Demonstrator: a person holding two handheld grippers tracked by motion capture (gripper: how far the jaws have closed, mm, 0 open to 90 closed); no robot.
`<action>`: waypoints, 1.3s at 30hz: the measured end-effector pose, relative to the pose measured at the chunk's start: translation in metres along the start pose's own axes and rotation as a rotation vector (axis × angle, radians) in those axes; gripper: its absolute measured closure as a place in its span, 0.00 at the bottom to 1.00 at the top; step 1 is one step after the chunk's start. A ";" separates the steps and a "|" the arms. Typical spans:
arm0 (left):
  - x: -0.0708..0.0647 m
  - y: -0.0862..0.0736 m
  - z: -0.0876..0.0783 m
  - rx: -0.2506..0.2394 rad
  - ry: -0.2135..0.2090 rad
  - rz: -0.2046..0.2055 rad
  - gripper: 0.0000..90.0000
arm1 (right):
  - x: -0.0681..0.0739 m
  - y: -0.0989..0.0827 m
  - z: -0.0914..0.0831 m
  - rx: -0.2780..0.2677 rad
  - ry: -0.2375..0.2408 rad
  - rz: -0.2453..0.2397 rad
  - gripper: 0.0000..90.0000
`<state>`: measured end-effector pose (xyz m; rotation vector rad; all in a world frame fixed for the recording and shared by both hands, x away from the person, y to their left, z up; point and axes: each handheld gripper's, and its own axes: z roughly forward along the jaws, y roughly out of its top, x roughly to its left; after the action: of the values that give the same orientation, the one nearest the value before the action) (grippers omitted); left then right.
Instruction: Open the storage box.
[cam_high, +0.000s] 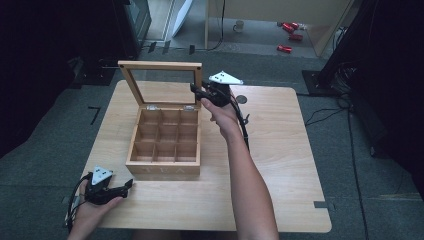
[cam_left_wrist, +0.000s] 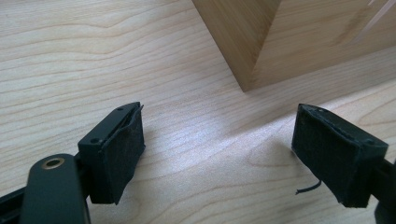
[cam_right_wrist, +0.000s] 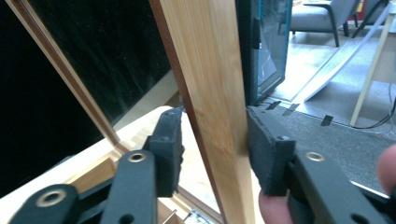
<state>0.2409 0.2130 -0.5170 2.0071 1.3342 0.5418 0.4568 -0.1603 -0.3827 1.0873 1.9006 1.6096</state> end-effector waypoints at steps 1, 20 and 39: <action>0.000 0.000 0.000 0.000 0.000 0.000 0.19 | 0.000 0.000 0.000 0.000 0.000 0.000 0.67; 0.000 0.000 0.000 -0.003 -0.001 -0.001 0.19 | -0.014 0.014 0.028 0.043 -0.124 0.081 0.74; 0.000 0.000 0.000 0.000 0.000 0.001 0.19 | -0.022 0.018 0.049 0.070 -0.202 0.161 0.74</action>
<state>0.2410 0.2130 -0.5170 2.0079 1.3331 0.5422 0.5117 -0.1460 -0.3813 1.4075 1.7873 1.4602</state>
